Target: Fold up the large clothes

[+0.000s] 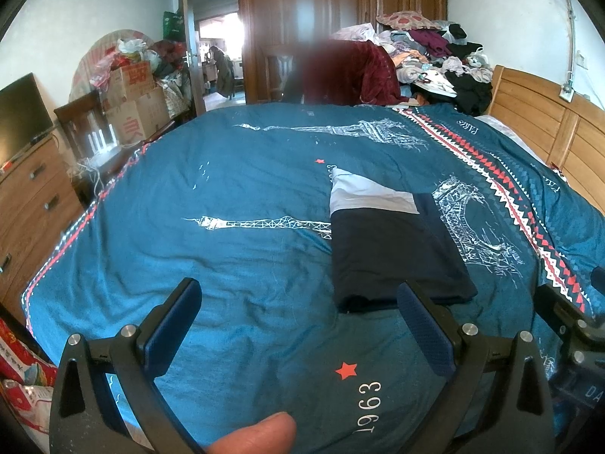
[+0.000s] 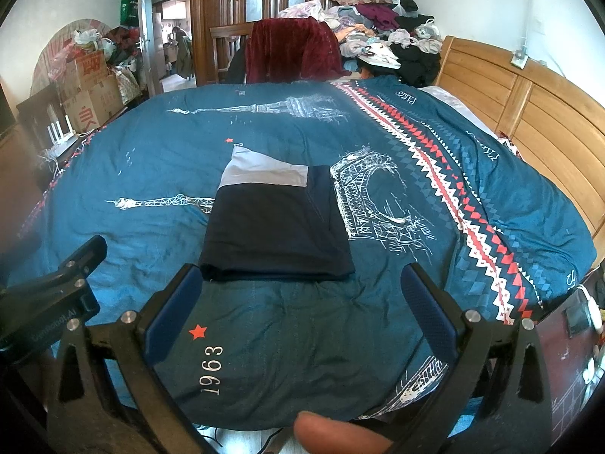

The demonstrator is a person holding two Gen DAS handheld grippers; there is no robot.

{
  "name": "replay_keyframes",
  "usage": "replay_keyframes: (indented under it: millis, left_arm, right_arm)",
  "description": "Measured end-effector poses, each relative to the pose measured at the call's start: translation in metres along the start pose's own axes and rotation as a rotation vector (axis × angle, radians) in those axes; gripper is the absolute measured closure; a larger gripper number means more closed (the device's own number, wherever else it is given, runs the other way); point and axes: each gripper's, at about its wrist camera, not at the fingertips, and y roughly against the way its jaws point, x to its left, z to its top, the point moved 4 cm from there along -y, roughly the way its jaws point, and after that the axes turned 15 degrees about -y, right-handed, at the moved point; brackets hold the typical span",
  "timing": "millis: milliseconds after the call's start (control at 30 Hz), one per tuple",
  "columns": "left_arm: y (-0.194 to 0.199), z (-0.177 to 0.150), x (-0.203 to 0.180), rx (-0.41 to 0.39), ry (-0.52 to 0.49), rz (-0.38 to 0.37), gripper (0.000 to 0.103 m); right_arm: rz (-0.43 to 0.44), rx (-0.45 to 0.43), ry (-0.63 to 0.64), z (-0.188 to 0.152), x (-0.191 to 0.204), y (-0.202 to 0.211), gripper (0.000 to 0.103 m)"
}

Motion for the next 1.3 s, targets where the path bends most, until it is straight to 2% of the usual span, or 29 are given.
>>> replay_keyframes:
  millis: [300, 400, 467, 600, 667, 800, 833, 967, 1033, 1067, 1133, 1200, 1267, 1300]
  left_arm:
    - [-0.005, -0.002, 0.003, 0.003, 0.002, -0.004, 0.000]
    - [-0.027, 0.002, -0.012, 0.023, -0.011, -0.029, 0.000]
    - [-0.047, 0.010, -0.032, 0.040, -0.034, -0.047, 0.000]
    - [-0.094, 0.028, -0.117, 0.060, -0.167, -0.108, 0.000]
    - [-0.124, 0.033, -0.173, 0.081, -0.227, -0.163, 0.000]
    - [-0.192, 0.044, -0.312, 0.135, -0.337, -0.274, 0.000]
    - [-0.204, 0.045, -0.341, 0.150, -0.361, -0.293, 0.000]
    - [-0.244, 0.045, -0.463, 0.165, -0.454, -0.350, 0.000]
    - [-0.250, 0.044, -0.503, 0.154, -0.447, -0.355, 0.000]
    - [-0.250, 0.045, -0.517, 0.134, -0.445, -0.330, 0.000]
    - [-0.253, 0.047, -0.536, 0.105, -0.419, -0.278, 0.000]
    - [-0.254, 0.048, -0.545, 0.122, -0.379, -0.249, 0.000]
    - [-0.239, 0.049, -0.541, 0.112, -0.373, -0.260, 0.002]
    - [-0.228, 0.050, -0.541, 0.080, -0.372, -0.299, 0.002]
  right_arm:
    - [-0.003, 0.012, 0.000, -0.004, 0.002, -0.001, 0.000]
    - [-0.019, 0.045, 0.016, 0.001, -0.008, -0.015, 0.000]
    - [-0.047, 0.057, -0.003, 0.015, -0.032, -0.031, 0.000]
    - [-0.119, 0.086, -0.110, 0.049, -0.120, -0.082, 0.000]
    - [-0.213, 0.103, -0.112, 0.065, -0.175, -0.120, 0.000]
    - [-0.375, 0.156, -0.147, 0.087, -0.288, -0.193, 0.000]
    - [-0.424, 0.184, -0.171, 0.090, -0.328, -0.215, 0.000]
    - [-0.577, 0.227, -0.223, 0.086, -0.424, -0.259, 0.000]
    - [-0.631, 0.231, -0.209, 0.080, -0.455, -0.269, 0.000]
    - [-0.631, 0.230, -0.215, 0.074, -0.470, -0.274, 0.000]
    - [-0.577, 0.184, -0.237, 0.065, -0.481, -0.276, 0.000]
    - [-0.583, 0.046, -0.199, 0.054, -0.476, -0.270, 0.000]
    - [-0.649, 0.039, -0.153, 0.051, -0.464, -0.270, 0.000]
    - [-0.672, 0.034, -0.158, 0.050, -0.462, -0.269, 0.000]
